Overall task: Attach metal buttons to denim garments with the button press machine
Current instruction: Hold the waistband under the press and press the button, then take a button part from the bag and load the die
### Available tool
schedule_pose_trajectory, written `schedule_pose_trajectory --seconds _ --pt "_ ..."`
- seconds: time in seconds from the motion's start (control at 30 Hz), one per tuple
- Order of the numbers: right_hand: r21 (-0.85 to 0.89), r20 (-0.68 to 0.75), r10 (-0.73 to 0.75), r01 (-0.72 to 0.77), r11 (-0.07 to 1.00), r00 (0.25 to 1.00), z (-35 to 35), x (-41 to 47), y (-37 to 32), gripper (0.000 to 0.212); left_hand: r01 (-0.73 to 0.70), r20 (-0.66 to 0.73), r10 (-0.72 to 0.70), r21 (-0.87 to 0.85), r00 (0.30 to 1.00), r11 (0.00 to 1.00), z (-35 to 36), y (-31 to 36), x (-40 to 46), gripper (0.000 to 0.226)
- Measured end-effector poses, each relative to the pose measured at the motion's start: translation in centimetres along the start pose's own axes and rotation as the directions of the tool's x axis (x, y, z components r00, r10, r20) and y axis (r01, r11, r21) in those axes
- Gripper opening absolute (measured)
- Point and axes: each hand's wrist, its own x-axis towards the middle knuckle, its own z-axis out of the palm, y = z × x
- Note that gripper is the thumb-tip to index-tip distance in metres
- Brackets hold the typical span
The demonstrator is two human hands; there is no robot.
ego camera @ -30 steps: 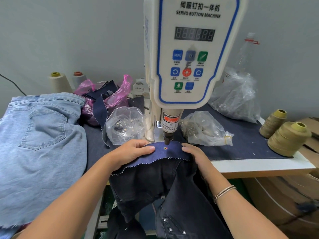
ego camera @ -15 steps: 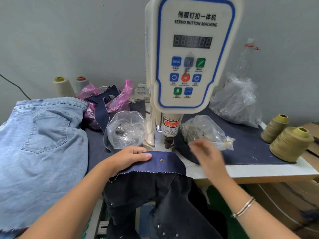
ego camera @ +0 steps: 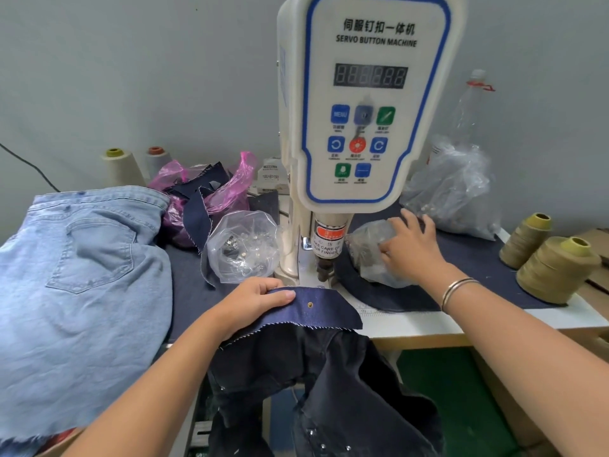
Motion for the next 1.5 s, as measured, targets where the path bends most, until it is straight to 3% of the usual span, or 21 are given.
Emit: schedule_pose_trajectory --seconds 0.27,0.33,0.4,0.47,0.67,0.87,0.97,1.07,1.17,1.23,1.3,1.37,1.43,1.5 --pt "-0.193 -0.072 -0.014 0.0 0.981 0.997 1.2 0.6 -1.8 0.022 0.02 0.015 -0.019 -0.009 1.0 1.0 -0.2 -0.1 0.3 0.026" --pt "-0.211 -0.074 -0.028 0.012 0.977 0.997 1.3 0.7 -2.1 0.023 0.041 0.027 -0.04 -0.023 0.999 0.999 -0.2 -0.1 0.2 0.033" --pt "-0.208 -0.066 -0.03 0.016 0.978 0.997 1.4 0.6 -2.3 0.022 0.056 0.049 -0.054 -0.042 0.997 0.998 -0.3 0.0 0.1 0.058" --pt "-0.179 -0.061 -0.014 0.003 0.984 0.998 1.6 0.5 -2.3 0.022 0.065 0.065 -0.062 -0.046 0.996 0.997 -0.4 0.1 0.0 0.069" --pt "-0.128 -0.038 0.014 -0.019 0.992 0.999 1.6 0.5 -2.3 0.022 0.077 0.057 -0.072 -0.073 0.996 0.994 -0.1 0.3 0.0 0.047" --pt "-0.015 -0.135 0.07 -0.072 0.997 0.988 1.7 0.2 -2.0 0.012 0.074 0.047 -0.071 -0.058 0.996 0.996 -0.1 0.4 -0.1 0.03" --pt "0.131 -0.153 0.119 -0.099 0.986 0.981 2.0 -0.3 -1.5 0.018 0.072 0.038 -0.07 -0.066 0.997 0.995 -0.1 0.4 -0.1 0.04" --pt "0.282 -0.123 0.168 -0.128 0.951 0.978 1.6 -1.1 -0.8 0.013 0.066 0.041 -0.063 -0.069 0.997 0.995 -0.2 0.3 0.0 0.026" --pt "0.4 -0.243 0.246 -0.134 0.907 0.938 0.4 -2.2 0.1 0.008 0.071 0.041 -0.068 -0.072 0.997 0.995 -0.2 0.2 0.1 0.027" --pt "0.545 -0.352 0.344 -0.108 0.831 0.871 -0.8 -3.3 0.2 0.007 0.07 0.041 -0.067 -0.072 0.997 0.995 -0.3 0.2 0.2 0.025" --pt "0.715 -0.332 0.419 -0.065 0.696 0.845 -1.9 -4.4 -1.0 0.007 0.067 0.033 -0.065 -0.065 0.997 0.996 -0.3 0.1 0.2 0.023" --pt "0.884 -0.157 0.401 -0.053 0.464 0.903 -2.7 -5.8 -3.5 0.006 0.068 0.026 -0.067 -0.067 0.997 0.995 -0.3 0.0 0.2 0.023" --pt "0.982 0.053 0.298 -0.104 0.157 0.953 -3.1 -7.4 -6.0 0.018 0.066 0.023 -0.064 -0.067 0.998 0.996 -0.2 0.2 0.1 0.024" --pt "0.99 0.137 0.199 -0.137 -0.013 0.97 -2.6 -8.3 -7.8 0.018 0.065 0.018 -0.064 -0.063 0.998 0.996 -0.1 0.3 0.1 0.027"
